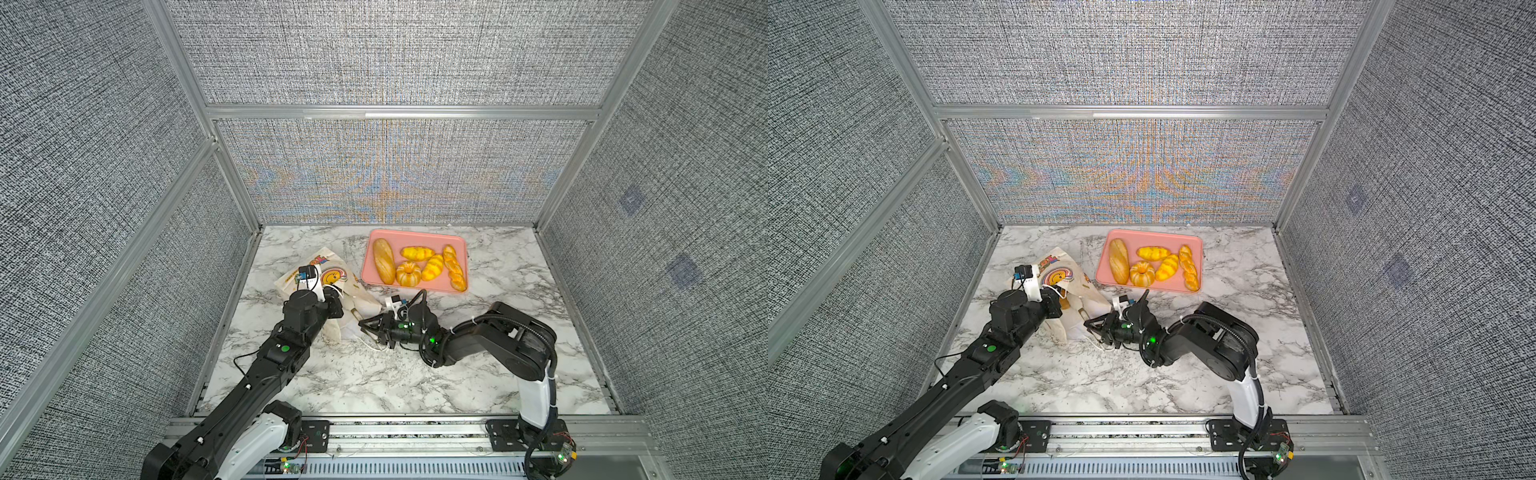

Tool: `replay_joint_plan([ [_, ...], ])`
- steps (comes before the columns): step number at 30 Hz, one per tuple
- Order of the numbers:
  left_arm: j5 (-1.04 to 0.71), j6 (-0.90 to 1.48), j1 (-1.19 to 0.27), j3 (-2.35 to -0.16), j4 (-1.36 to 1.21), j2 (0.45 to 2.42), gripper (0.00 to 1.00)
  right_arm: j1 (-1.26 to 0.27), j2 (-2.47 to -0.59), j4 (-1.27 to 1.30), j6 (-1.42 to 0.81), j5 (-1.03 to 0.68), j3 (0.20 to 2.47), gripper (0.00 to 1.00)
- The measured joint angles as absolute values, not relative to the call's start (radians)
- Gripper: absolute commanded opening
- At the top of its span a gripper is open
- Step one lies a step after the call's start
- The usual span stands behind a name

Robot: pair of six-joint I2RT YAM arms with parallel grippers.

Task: Take the fake bread out of the paper bag
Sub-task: 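Push the tongs into the bag and pinch the round brown bun, then pull the round brown bun out of the bag with the tongs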

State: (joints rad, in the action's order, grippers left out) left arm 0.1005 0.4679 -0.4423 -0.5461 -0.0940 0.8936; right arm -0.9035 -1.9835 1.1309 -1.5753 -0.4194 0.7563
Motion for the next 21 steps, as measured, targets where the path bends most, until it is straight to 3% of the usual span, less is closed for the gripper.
replay_joint_plan([
  [10,0.115,0.445,-0.442,-0.553,-0.086,0.884,0.0,-0.922,-1.823,1.086,-1.522,-0.428,0.591,0.0],
  [21,0.124,0.415,-0.442,-0.555,-0.055,0.86,0.0,-0.916,-1.502,0.643,-1.235,-0.496,0.576,0.0],
])
